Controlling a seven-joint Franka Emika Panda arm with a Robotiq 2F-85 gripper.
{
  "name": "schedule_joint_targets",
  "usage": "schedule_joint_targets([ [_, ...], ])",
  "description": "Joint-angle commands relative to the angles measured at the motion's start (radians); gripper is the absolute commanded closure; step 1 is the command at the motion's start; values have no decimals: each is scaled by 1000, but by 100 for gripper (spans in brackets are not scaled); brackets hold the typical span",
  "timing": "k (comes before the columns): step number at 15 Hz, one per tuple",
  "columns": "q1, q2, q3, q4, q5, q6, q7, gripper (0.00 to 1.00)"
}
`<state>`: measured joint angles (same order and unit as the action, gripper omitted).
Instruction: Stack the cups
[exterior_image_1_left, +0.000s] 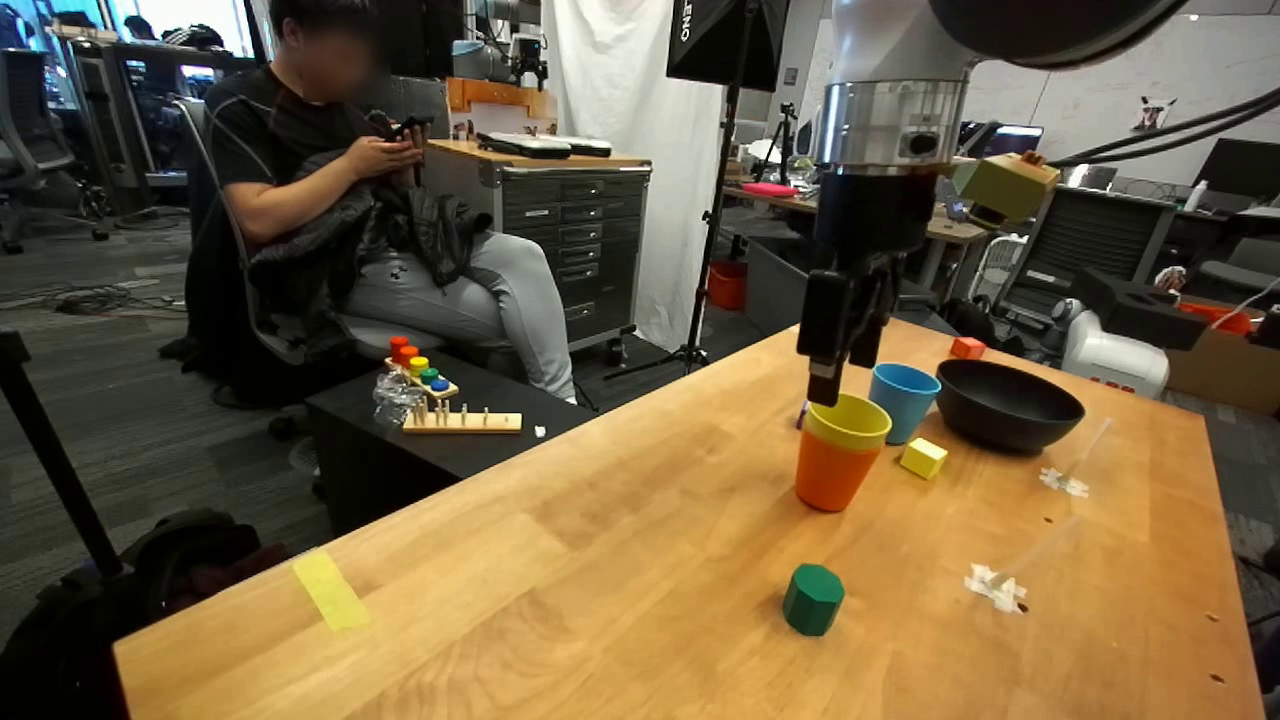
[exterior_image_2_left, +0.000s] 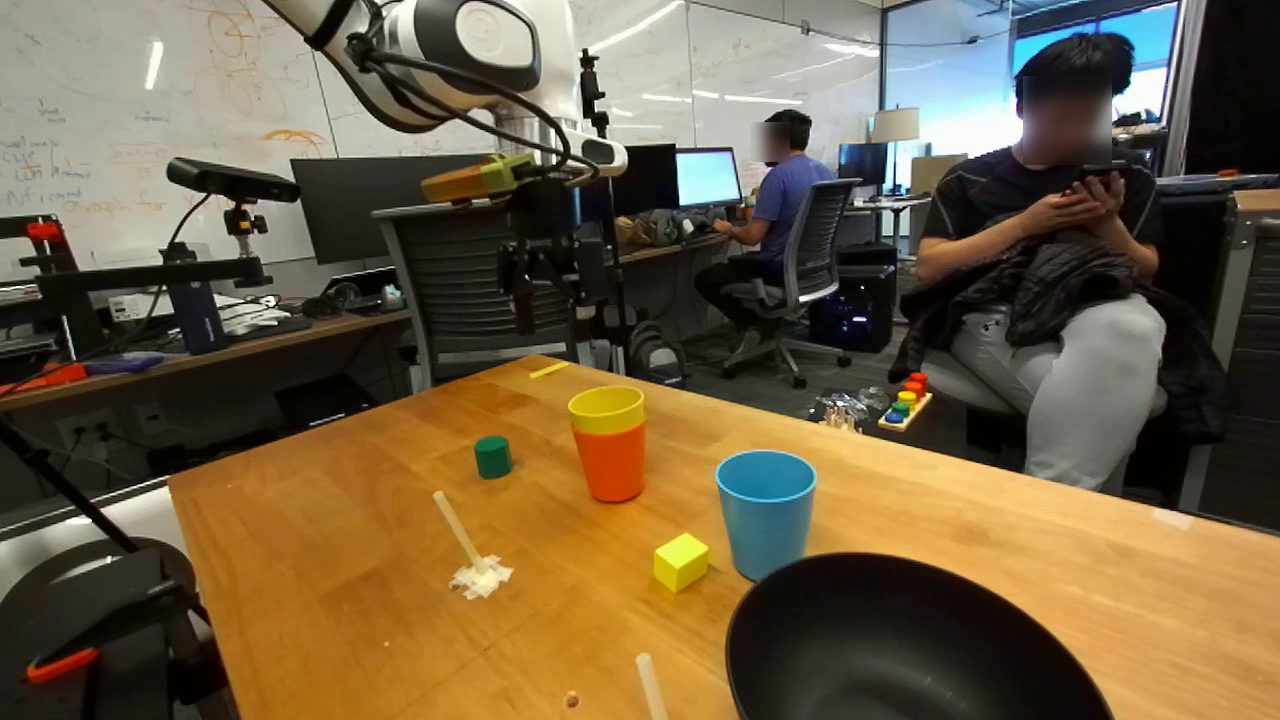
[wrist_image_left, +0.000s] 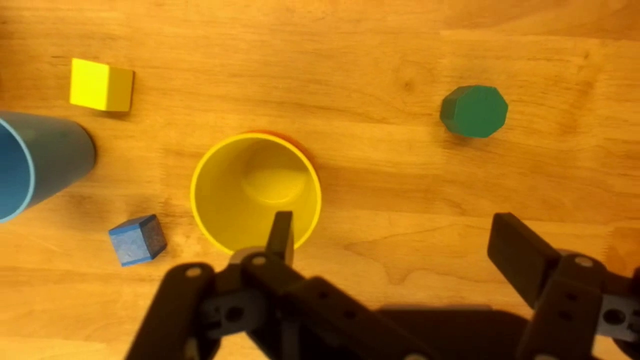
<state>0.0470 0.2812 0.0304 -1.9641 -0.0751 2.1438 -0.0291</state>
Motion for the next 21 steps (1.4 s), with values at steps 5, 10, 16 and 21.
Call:
schedule_joint_targets([
  [5,-62,-134,-44,-88,43,-6,3,0],
  [10,-163,-179,-124,-124,99,-4,-30,0],
  [16,-279,-122,-201,-90,287,-4,-123,0],
  [21,-350,-22,-233,-23,404,-34,-140,0],
])
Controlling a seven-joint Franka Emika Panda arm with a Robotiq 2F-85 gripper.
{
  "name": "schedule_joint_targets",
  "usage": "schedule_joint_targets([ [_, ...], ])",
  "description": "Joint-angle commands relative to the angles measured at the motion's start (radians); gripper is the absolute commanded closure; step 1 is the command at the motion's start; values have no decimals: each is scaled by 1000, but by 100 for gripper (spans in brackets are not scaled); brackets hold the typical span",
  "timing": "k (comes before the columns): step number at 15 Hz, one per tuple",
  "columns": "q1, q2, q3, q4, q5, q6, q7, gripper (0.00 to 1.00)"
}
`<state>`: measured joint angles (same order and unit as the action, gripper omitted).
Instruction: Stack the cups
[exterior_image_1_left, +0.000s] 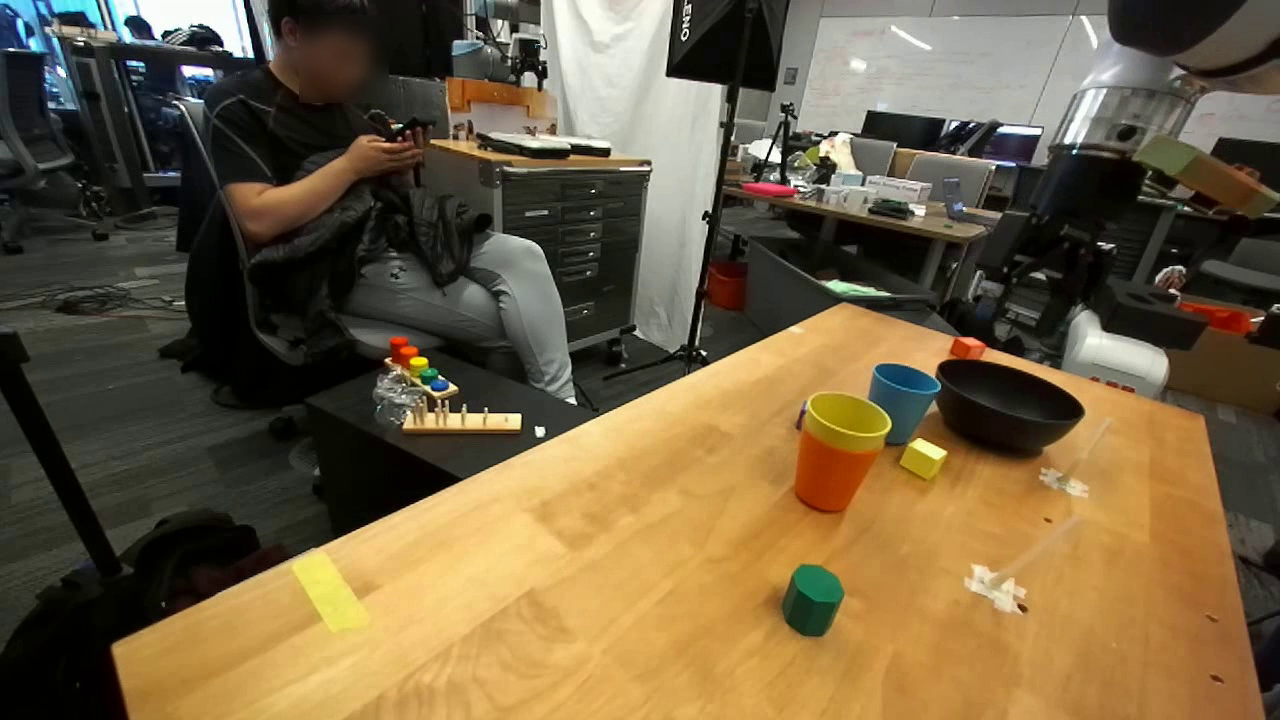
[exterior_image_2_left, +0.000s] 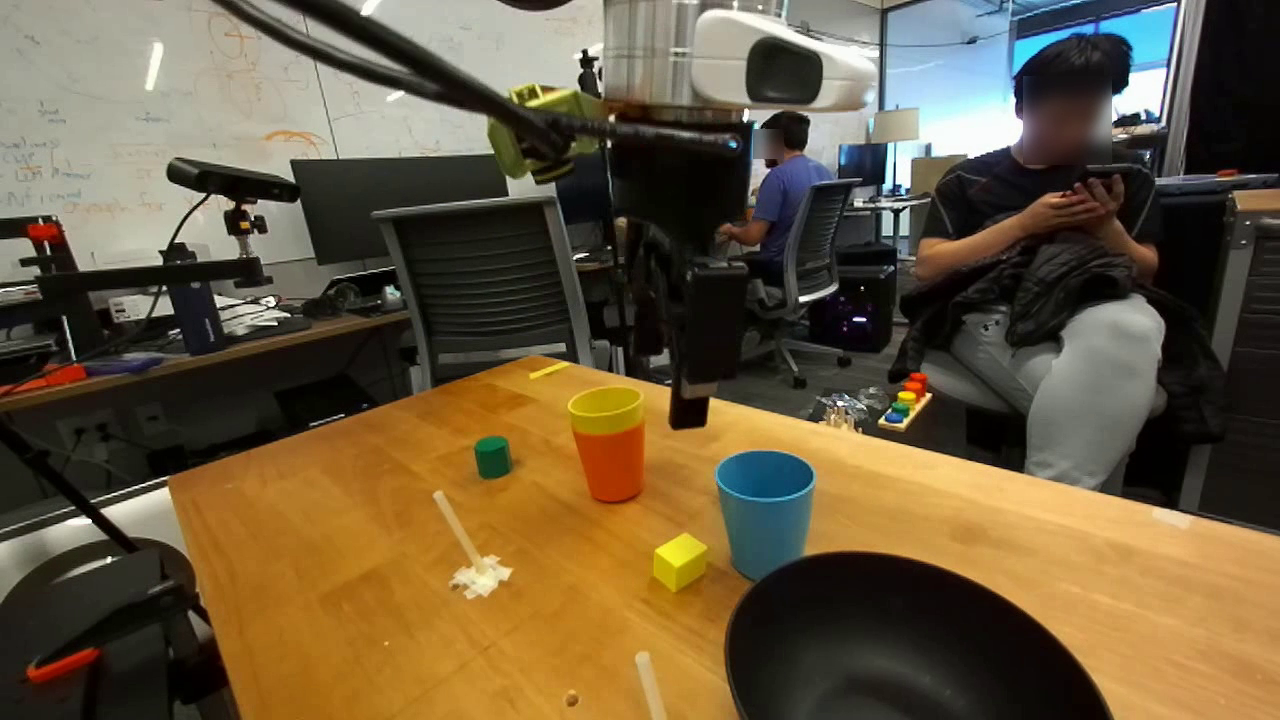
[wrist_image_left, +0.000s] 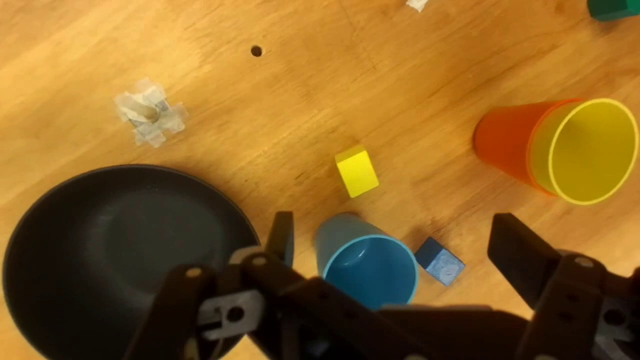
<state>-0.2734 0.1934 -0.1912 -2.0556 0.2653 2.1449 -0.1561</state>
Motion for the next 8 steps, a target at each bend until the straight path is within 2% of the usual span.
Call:
schedule_joint_targets([
  [1,-39,86,-15,84,69,-35,6,0],
  [8,-60,219,-19,252,51,-145,172,0],
])
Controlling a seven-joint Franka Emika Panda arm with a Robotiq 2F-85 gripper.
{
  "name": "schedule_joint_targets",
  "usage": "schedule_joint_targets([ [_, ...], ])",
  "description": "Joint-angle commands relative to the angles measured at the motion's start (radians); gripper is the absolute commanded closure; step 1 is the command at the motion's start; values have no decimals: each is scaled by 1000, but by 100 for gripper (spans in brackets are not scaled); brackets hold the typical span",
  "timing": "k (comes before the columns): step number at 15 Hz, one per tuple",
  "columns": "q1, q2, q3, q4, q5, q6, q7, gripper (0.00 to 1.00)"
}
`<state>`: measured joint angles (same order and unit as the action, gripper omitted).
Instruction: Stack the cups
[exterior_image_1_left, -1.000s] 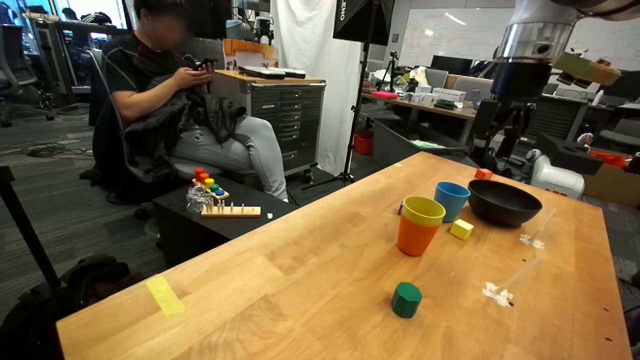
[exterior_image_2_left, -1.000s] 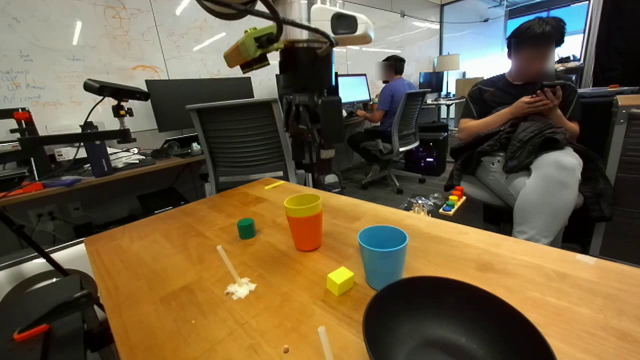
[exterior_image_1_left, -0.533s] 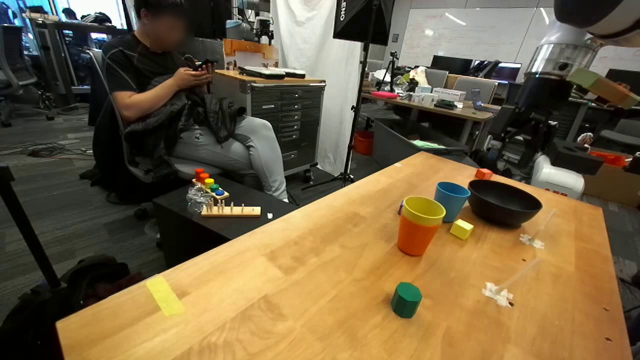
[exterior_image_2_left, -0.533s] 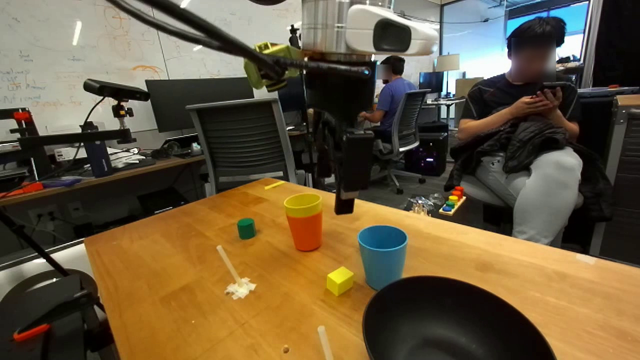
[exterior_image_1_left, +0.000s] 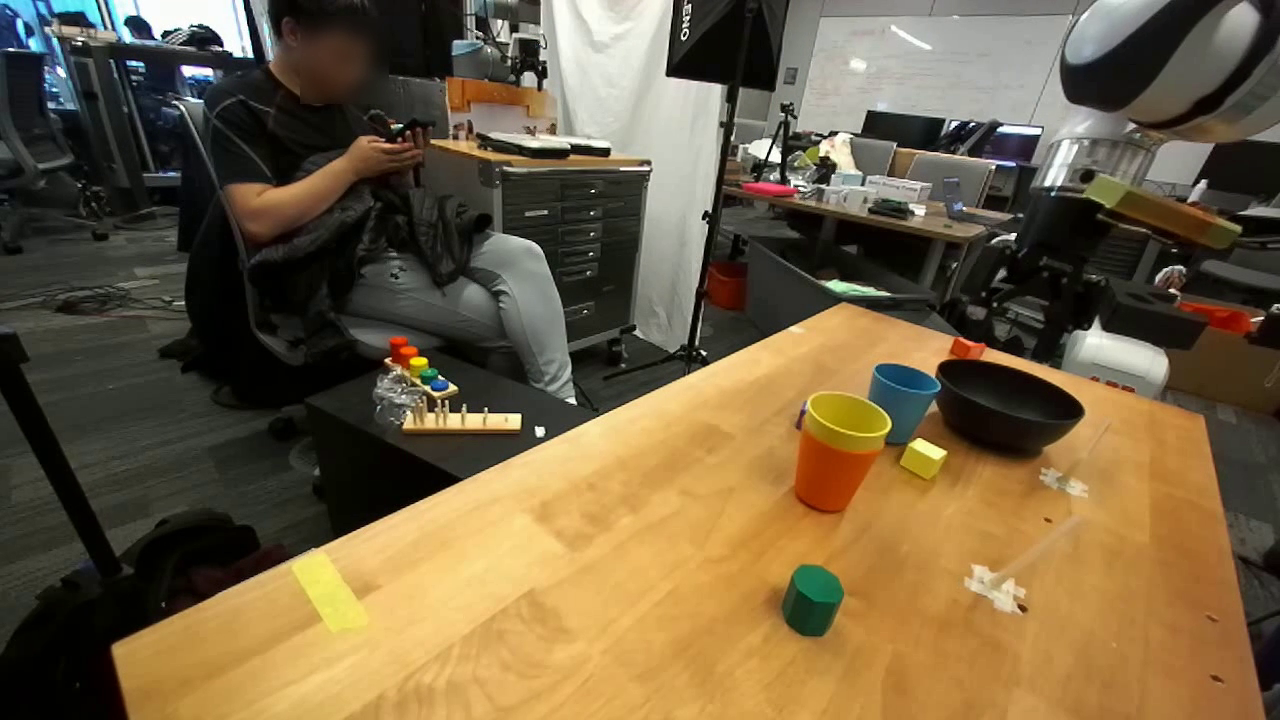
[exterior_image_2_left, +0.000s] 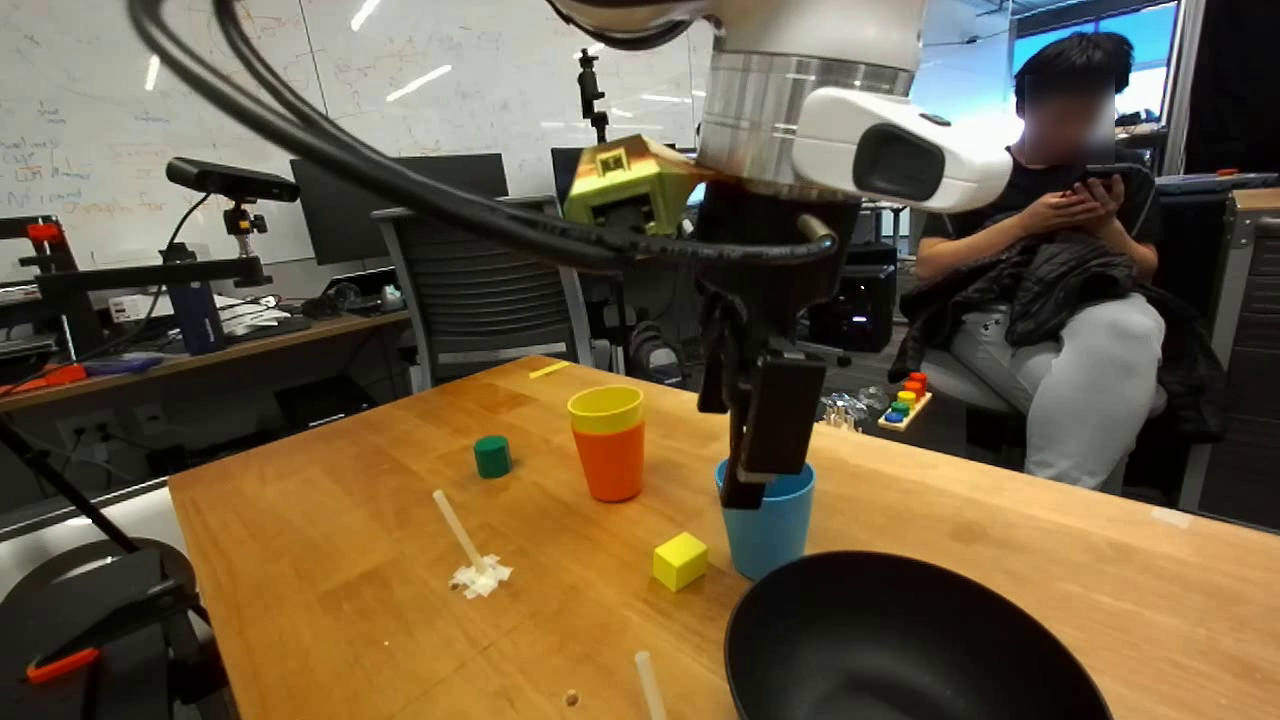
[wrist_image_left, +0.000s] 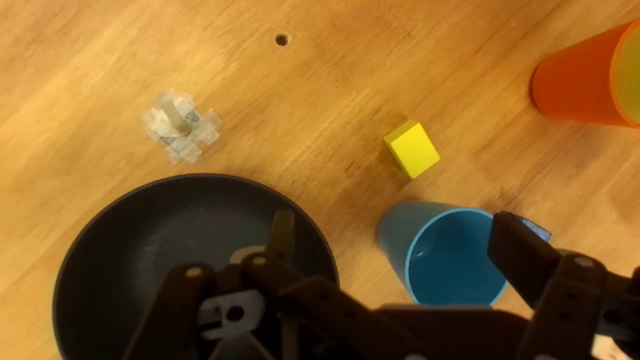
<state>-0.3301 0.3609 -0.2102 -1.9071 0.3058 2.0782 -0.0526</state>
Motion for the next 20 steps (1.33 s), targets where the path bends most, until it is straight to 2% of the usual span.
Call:
schedule_joint_targets([
  [1,0,60,2,118,11,-83,86,0],
  [13,59,176,12,221,-38,-81,249,0],
  [20,83,161,-2,198,-100,-86,303,0],
])
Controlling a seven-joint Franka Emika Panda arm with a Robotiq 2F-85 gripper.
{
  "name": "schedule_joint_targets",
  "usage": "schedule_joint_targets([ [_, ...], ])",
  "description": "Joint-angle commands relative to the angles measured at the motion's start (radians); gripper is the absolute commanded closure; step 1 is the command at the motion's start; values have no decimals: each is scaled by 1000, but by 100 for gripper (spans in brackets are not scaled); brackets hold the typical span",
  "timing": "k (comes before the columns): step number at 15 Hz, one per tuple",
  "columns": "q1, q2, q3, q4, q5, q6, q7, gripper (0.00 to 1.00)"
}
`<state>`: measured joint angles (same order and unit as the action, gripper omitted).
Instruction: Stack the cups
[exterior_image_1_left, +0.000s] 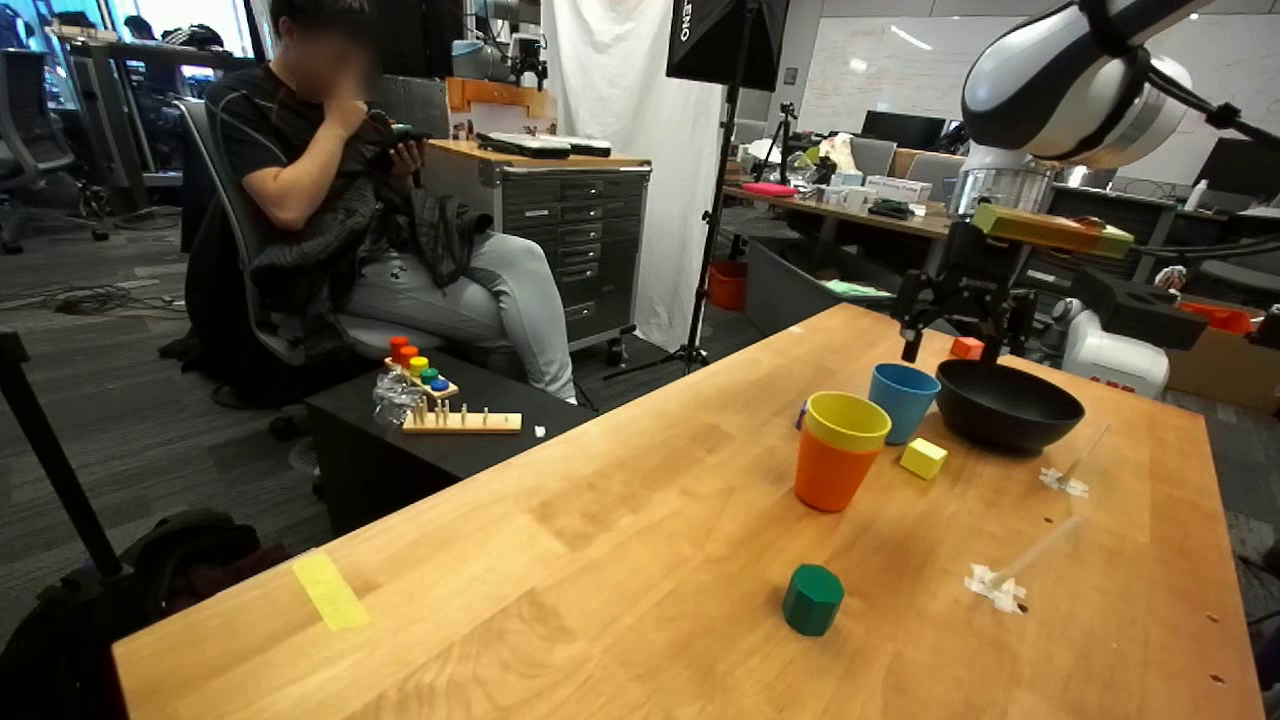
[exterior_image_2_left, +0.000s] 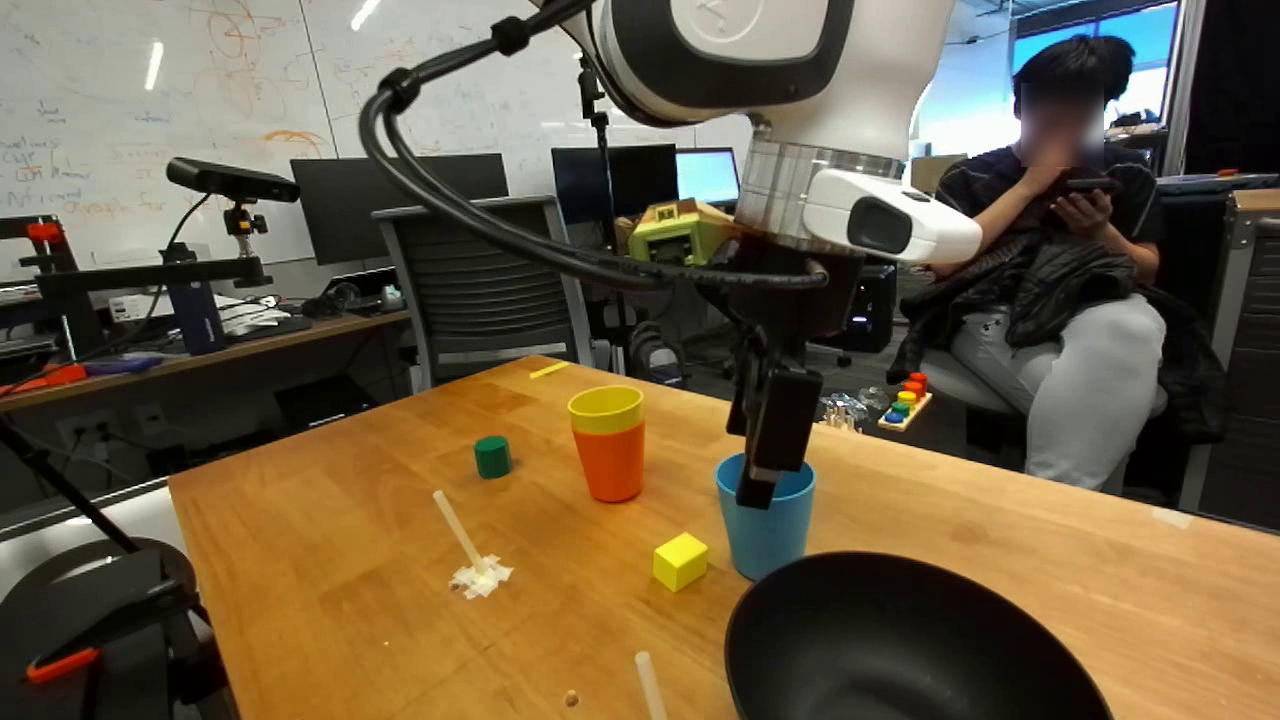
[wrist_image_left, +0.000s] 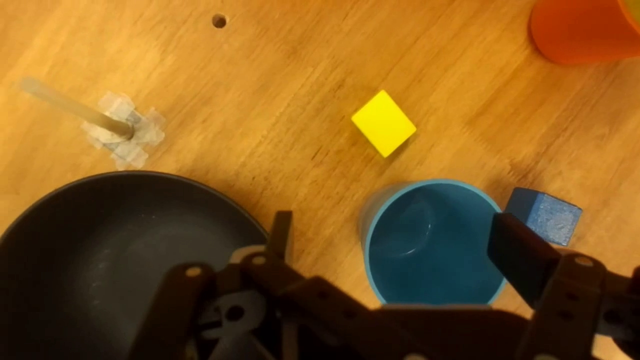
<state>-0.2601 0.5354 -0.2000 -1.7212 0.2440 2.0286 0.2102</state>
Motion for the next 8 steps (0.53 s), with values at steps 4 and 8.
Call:
schedule_joint_targets([
  [4,10,-21,-16,-6,-66,-37,43,0],
  [8,3,10,-4,10,-50,-19,25,0],
])
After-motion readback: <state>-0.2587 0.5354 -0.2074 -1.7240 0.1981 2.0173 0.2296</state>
